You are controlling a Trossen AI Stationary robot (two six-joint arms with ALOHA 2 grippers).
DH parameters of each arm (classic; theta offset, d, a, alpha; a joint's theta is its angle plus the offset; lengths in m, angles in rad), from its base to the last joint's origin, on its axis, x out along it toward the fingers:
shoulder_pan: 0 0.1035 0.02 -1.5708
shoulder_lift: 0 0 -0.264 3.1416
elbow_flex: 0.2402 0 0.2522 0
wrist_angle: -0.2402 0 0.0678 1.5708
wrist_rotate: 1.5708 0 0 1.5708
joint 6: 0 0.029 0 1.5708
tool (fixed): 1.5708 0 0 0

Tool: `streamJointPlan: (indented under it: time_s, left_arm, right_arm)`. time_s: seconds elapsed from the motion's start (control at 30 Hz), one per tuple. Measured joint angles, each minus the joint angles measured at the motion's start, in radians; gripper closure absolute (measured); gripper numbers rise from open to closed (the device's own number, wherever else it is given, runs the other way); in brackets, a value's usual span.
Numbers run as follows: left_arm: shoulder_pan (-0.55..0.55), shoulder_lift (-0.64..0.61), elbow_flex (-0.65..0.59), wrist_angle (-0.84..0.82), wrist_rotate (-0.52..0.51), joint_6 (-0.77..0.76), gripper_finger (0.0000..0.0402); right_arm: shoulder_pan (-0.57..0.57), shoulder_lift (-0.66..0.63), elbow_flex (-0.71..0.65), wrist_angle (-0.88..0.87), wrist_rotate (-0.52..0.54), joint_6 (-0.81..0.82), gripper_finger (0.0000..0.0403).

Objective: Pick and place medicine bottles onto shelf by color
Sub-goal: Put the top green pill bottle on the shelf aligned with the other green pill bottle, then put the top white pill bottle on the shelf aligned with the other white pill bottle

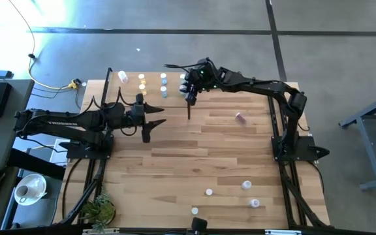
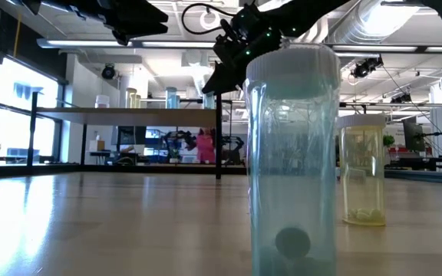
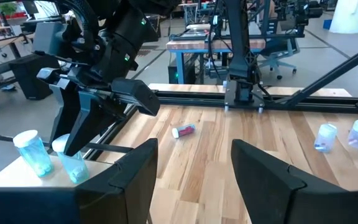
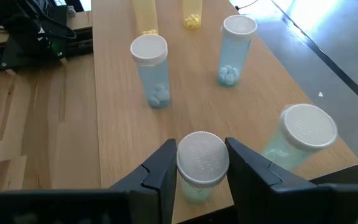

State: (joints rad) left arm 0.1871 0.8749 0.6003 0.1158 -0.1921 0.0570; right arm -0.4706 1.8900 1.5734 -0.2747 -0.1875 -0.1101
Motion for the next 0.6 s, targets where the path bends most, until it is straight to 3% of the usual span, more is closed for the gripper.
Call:
streamJointPlan:
  time_s: [0.6]
  left_arm:
    - [0.000, 0.000, 0.000, 0.000, -0.002, 0.000, 0.0206]
  right_arm:
    - [0.000, 0.000, 0.020, 0.008, 0.002, 0.001, 0.0231]
